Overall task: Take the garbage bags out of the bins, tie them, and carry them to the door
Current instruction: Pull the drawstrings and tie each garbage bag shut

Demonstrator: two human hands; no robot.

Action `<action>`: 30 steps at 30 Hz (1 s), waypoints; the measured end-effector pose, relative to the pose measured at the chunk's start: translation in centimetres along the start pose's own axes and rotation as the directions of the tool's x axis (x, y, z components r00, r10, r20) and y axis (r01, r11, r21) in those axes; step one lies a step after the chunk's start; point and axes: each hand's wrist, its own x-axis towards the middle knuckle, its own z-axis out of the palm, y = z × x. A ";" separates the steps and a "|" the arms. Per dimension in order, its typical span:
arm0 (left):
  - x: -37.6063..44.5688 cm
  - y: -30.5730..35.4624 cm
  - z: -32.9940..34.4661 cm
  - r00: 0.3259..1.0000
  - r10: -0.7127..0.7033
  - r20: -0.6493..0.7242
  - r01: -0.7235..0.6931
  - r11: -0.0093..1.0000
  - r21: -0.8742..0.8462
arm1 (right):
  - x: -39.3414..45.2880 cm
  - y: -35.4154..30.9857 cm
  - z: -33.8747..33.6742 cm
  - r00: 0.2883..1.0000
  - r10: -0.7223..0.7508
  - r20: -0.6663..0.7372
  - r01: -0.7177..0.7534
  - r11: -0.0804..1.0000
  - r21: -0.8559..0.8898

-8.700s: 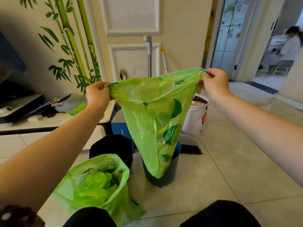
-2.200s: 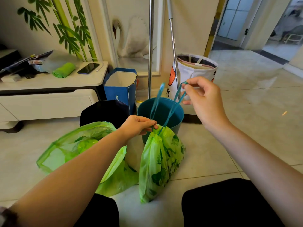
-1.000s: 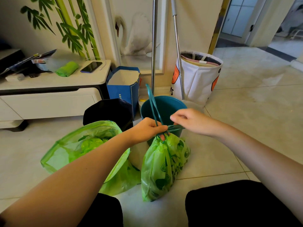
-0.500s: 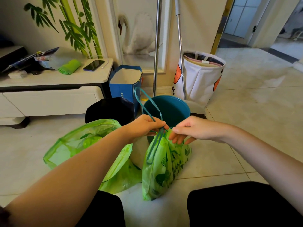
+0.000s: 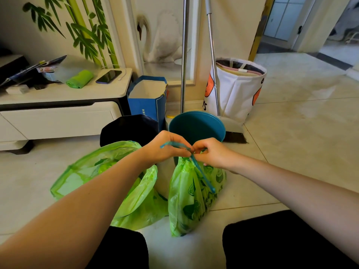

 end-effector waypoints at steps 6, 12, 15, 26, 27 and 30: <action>0.1 0.1 -0.2 0.997 0.078 0.013 -0.079 0.962 0.260 | 0.2 -0.2 -0.4 1.000 0.029 0.001 -0.029 0.999 -0.028; 0.3 0.6 0.7 0.972 0.231 -0.042 -0.159 0.778 0.608 | -0.2 -1.0 -0.2 0.992 0.079 0.100 -0.088 0.992 0.088; 0.2 0.6 1.1 0.946 0.323 -0.017 -0.201 0.628 0.752 | -0.3 -0.7 -0.4 0.974 0.190 0.122 -0.213 0.955 0.205; -0.5 0.8 0.7 0.889 0.459 -0.004 -0.290 0.568 0.770 | -0.5 -0.3 -0.4 0.887 0.387 0.251 -0.451 0.616 0.646; -0.6 0.9 0.8 0.880 0.474 -0.001 -0.299 0.557 0.775 | -0.5 -0.3 -0.3 0.888 0.396 0.234 -0.446 0.619 0.647; -0.6 1.2 1.3 0.865 0.500 0.041 -0.331 0.508 0.795 | -0.2 -0.3 -0.2 0.895 0.417 0.160 -0.418 0.654 0.631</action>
